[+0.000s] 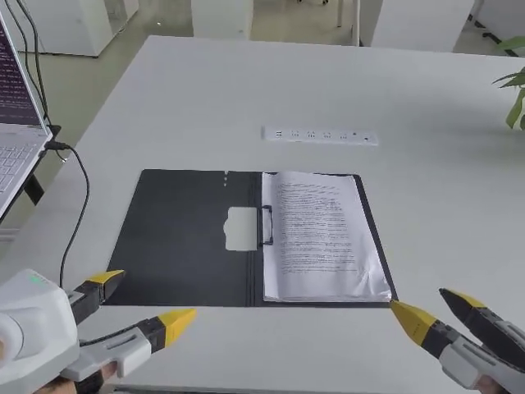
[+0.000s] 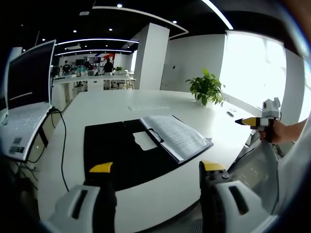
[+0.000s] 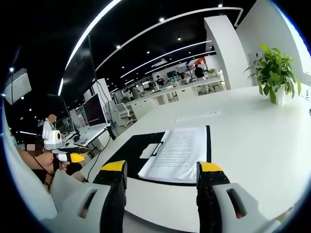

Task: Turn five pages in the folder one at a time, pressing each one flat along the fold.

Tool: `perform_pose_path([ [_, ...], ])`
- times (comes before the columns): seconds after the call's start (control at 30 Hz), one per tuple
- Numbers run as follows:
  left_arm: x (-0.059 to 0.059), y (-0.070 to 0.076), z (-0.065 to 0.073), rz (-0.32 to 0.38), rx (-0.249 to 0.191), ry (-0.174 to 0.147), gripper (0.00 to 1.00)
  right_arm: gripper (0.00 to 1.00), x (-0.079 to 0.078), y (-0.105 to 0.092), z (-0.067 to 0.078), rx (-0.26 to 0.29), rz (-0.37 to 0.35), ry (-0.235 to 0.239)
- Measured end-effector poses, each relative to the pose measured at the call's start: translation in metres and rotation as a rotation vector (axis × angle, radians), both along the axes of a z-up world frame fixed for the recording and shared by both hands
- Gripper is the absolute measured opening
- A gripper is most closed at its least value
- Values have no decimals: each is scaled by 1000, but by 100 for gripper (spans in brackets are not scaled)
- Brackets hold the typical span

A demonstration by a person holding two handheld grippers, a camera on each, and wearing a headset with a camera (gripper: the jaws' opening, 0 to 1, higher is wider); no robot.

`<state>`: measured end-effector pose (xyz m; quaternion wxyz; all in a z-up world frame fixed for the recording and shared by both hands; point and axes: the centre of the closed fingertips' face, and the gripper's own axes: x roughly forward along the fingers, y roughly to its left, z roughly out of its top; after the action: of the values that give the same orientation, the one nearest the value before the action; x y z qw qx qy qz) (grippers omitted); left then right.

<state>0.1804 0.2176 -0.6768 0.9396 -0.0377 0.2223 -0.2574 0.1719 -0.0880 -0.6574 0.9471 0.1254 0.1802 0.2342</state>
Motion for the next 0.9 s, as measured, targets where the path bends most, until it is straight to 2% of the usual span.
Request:
perform_pose_path([
  [0.27, 7, -2, 5, -23, 18, -11, 69, 56, 8, 3, 0, -4, 12, -2],
  [0.5, 18, -9, 7, -56, 42, -24, 69, 57, 12, 4, 0, 7, 10, -3],
  [0.73, 36, -32, 13, -124, 63, -47, 69, 57, 11, 2, -2, 17, -3, 4],
  [0.9, 53, -59, 18, -185, 68, -60, 69, 57, 9, -1, -2, 29, -17, 6],
])
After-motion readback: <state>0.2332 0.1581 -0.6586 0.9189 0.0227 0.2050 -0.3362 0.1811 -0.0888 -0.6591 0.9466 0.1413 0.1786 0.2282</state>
